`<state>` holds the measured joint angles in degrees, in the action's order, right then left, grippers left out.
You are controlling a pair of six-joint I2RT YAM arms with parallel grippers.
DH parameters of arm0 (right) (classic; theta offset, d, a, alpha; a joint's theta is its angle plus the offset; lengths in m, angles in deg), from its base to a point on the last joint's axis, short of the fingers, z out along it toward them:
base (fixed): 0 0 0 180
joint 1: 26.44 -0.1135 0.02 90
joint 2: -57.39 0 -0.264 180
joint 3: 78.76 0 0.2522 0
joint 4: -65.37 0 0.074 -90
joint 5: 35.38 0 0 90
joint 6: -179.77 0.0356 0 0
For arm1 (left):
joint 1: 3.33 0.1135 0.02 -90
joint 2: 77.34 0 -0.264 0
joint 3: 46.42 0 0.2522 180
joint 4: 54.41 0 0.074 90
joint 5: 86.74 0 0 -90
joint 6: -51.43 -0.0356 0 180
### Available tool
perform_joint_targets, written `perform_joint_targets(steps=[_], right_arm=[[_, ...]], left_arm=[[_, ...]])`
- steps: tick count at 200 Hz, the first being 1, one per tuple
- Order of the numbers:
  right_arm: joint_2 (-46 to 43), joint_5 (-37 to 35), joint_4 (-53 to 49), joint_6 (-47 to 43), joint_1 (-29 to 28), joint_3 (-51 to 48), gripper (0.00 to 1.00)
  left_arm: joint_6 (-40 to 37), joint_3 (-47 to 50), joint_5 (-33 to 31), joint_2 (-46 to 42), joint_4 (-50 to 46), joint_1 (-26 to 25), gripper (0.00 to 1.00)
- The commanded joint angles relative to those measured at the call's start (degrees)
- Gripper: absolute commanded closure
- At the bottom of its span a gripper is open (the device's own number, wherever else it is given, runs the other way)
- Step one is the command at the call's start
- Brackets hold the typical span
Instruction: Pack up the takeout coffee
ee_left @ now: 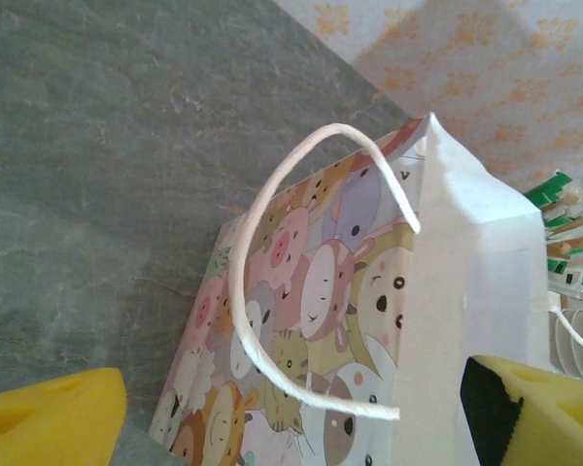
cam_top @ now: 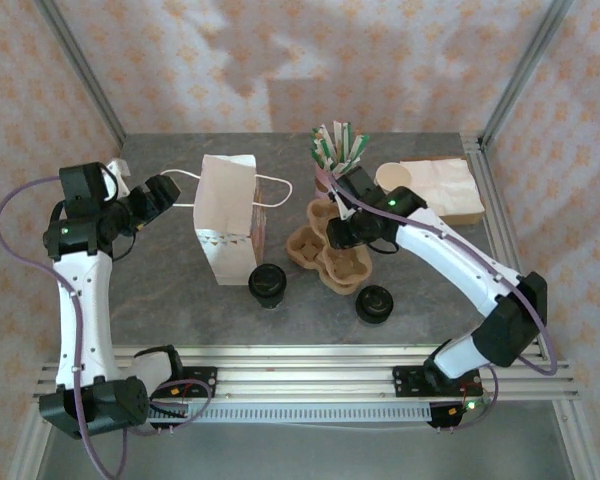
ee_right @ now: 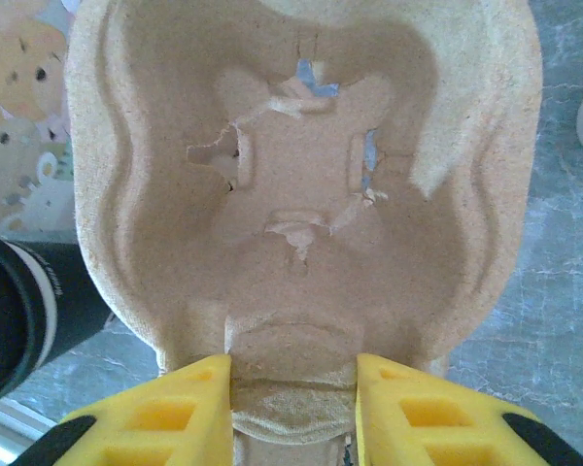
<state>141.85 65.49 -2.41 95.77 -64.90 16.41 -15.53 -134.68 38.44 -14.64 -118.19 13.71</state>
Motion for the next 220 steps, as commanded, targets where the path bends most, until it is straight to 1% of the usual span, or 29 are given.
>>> perform_joint_targets(steps=[1,30,42,64,76,107,113,124,125,131,146,160,191,211,220], right_arm=[[-2.63,-1.91,-1.94,3.7,0.22,2.9,0.68],[-2.78,-1.95,-3.26,4.63,0.22,5.69,0.68],[-2.79,-1.98,-3.77,4.69,0.22,6.94,0.68],[-2.5,-3.68,-4.95,4.62,0.22,9.73,0.68],[-2.52,-4.76,-4.8,4.63,0.22,10.77,0.68],[-1.8,-7.64,-4.9,5.43,0.22,14.63,0.68],[-1.25,-8.11,-5.16,5.5,0.22,15.97,0.68],[-0.4,-8.63,-5.56,5.75,0.22,18.44,0.68],[-0.33,-8.61,-5.56,5.76,0.22,18.7,0.68],[0.12,-8.55,-5.42,5.86,0.22,19.94,0.68],[1.03,-7.28,-4.72,6.21,0.22,22.63,0.68],[2.16,-5.59,-4.6,6.77,0.22,25.12,0.68],[4.66,-2.45,-4.56,8.12,0.22,29.78,0.68],[5.23,-0.77,-3.13,9.06,0.14,31.1,0.68],[5.36,0.37,-2.01,9.61,0.14,31.36,0.68]], left_arm=[[-0.78,1.48,4.19,-0.31,2.03,0.54,0.1],[0.5,3.48,9.43,1.5,4.99,0.37,0.12],[0.5,3.87,10.36,2.42,5.5,0.07,0.15],[0.21,4.25,11.03,3.96,6.33,-1.61,0.2],[0.47,4.27,11.06,4.81,6.74,-2.7,0.21],[2.43,4.79,10.52,5.97,8.94,-3.73,0.27],[2.92,4.93,10.52,6.18,9.28,-3.91,0.28],[3.4,4.95,10.98,6.54,9.81,-4.22,0.36],[3.4,4.92,11.02,6.55,9.83,-4.3,0.38],[3.28,4.93,11.46,6.65,9.89,-4.59,0.42],[2.93,4.71,11.84,6.75,10.11,-5.47,0.45],[3.29,4.46,11.84,6.64,11.08,-6.05,0.53],[4.06,1.93,11.41,7.31,11.54,-6.38,0.55],[3.62,-0.06,11.23,7.95,11.56,-6.51,0.6],[3.33,-0.91,11.06,8.28,11.45,-6.67,0.66]])
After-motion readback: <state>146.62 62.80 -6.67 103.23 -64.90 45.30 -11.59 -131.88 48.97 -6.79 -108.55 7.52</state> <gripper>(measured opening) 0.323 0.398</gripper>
